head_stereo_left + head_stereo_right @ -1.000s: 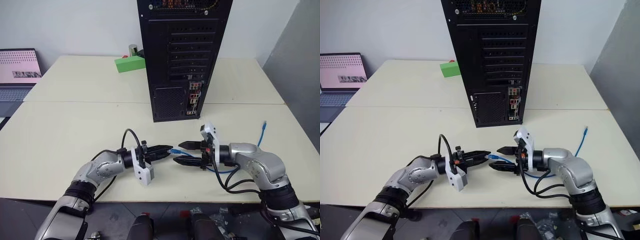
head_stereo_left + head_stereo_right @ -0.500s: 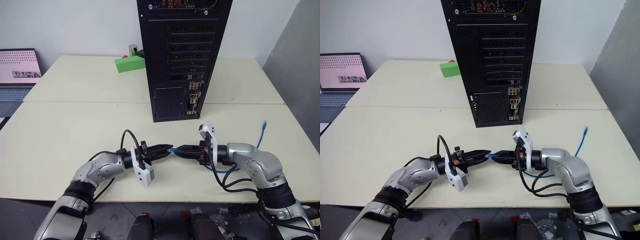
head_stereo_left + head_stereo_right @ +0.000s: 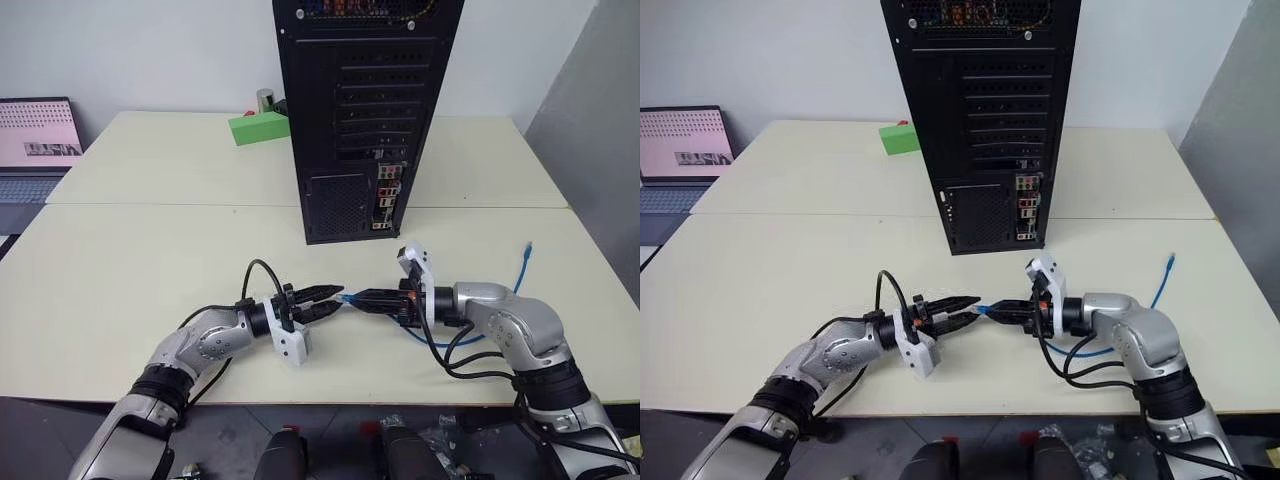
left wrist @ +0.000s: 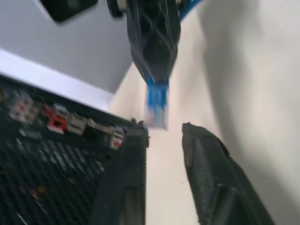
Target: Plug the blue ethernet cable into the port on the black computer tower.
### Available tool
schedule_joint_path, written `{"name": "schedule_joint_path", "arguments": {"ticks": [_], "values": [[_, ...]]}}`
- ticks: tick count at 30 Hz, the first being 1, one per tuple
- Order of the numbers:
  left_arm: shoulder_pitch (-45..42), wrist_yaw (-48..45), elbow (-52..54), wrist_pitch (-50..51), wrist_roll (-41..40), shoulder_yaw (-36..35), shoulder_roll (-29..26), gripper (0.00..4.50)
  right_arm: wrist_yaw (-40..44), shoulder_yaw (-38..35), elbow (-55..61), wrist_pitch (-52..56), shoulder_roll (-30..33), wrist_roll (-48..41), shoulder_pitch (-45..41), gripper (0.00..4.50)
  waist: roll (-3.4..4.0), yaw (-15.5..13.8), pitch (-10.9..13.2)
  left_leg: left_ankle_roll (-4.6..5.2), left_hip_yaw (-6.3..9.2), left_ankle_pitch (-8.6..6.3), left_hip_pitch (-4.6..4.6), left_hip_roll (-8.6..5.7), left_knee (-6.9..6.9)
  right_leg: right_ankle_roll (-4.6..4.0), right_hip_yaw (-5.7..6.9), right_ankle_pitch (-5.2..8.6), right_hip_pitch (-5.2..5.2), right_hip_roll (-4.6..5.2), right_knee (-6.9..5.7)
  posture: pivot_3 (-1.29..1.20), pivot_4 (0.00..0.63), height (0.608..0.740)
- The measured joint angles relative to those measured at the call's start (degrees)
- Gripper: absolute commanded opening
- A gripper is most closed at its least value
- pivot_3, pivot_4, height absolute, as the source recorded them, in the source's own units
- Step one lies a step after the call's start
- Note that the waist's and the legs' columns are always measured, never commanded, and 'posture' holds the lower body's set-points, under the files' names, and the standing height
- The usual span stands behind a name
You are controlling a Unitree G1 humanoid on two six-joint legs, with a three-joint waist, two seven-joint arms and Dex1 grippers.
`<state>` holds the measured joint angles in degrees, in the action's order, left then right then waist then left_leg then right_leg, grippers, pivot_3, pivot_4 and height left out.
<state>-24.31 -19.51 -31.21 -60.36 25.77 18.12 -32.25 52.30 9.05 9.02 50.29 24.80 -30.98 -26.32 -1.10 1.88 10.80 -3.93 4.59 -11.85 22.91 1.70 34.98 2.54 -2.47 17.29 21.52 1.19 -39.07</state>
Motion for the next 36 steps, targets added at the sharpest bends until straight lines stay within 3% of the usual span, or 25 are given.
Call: {"name": "schedule_joint_path", "arguments": {"ticks": [5, 7, 9, 11, 14, 19, 23, 28, 36], "values": [[3.06, -7.61, 6.26, 7.73, -11.17, 0.30, -0.27, 3.13, -0.43, -0.73, 1.06, -0.88, 1.68, 0.17, 0.56, 0.00, 0.00, -0.03, 0.00, 0.00, 0.00, 0.00, 0.02, 0.00, 0.00, 0.00, 0.00, 0.00, 0.00, 0.01, 0.01, 0.00, 0.150, 0.740], [5.78, -12.33, 12.44, 17.44, -19.99, -0.20, -0.37, 3.56, -1.61, -2.26, 2.89, -2.02, 2.62, 0.50, 1.47, 0.00, 0.00, -0.01, 0.00, 0.00, 0.00, 0.00, 0.02, 0.00, 0.00, 0.00, -0.02, 0.00, -0.01, 0.01, 0.01, 0.00, 0.150, 0.740], [10.19, -16.38, 21.99, 36.93, -34.15, -1.95, -0.17, 3.95, -4.63, -5.13, 5.14, -3.80, 3.09, 0.97, 3.20, 0.00, 0.00, 0.10, 0.00, 0.00, 0.03, 0.00, 0.02, 0.03, -0.01, 0.00, 0.00, 0.00, -0.01, 0.00, -0.01, 0.00, 0.150, 0.740], [11.94, -16.48, 28.57, 49.62, -42.70, -4.31, -0.18, 4.36, -9.01, -7.51, 6.83, -4.55, 2.27, 2.28, 4.38, 0.00, 0.00, 0.12, 0.00, 0.00, 0.08, 0.00, 0.01, 0.04, -0.01, 0.01, 0.03, 0.01, 0.00, -0.02, -0.04, 0.00, 0.150, 0.740], [12.21, -15.33, 37.64, 62.79, -49.29, -8.39, -0.61, 4.38, -18.80, -9.64, 10.20, -5.24, -2.49, 5.08, 5.17, 0.00, 0.00, 0.28, 0.00, 0.00, 0.07, 0.00, -0.01, 0.05, 0.00, 0.01, 0.01, 0.01, -0.01, -0.05, -0.04, 0.00, 0.150, 0.740], [10.92, -12.31, 41.77, 71.48, -49.39, -9.66, -0.29, 4.38, -32.27, -10.79, 11.41, -5.37, -10.51, 9.06, 3.81, 0.00, 0.00, 0.23, 0.00, -0.01, 0.06, 0.01, 0.00, 0.03, -0.01, 0.01, -0.01, 0.01, 0.01, -0.04, -0.02, 0.00, 0.150, 0.740], [4.70, -7.85, 43.38, 76.52, -44.31, -9.35, 2.90, 4.38, -47.71, -10.87, 11.23, -4.81, -22.18, 14.11, -1.93, 0.00, 0.00, 0.13, 0.00, -0.02, 0.05, 0.01, 0.07, 0.02, -0.02, 0.00, -0.03, 0.00, 0.11, -0.05, -0.03, 0.00, 0.150, 0.740], [3.28, -6.49, 43.93, 80.06, -42.27, -9.33, 5.36, 4.38, -55.00, -10.97, 10.16, -4.76, -26.93, 16.76, -3.95, 0.00, 0.00, 0.01, 0.00, -0.02, 0.01, 0.01, 0.12, 0.01, -0.07, -0.01, -0.06, 0.00, 0.17, -0.02, 0.01, 0.00, 0.150, 0.740], [2.91, -5.97, 43.89, 81.44, -40.48, -9.89, 7.34, 4.38, -57.49, -10.33, 9.18, -4.37, -27.97, 18.92, -4.80, 0.00, 0.01, 0.04, 0.00, -0.02, 0.00, 0.01, 0.12, 0.01, -0.07, -0.01, -0.07, 0.00, 0.20, -0.03, -0.03, 0.00, 0.150, 0.740]]}}
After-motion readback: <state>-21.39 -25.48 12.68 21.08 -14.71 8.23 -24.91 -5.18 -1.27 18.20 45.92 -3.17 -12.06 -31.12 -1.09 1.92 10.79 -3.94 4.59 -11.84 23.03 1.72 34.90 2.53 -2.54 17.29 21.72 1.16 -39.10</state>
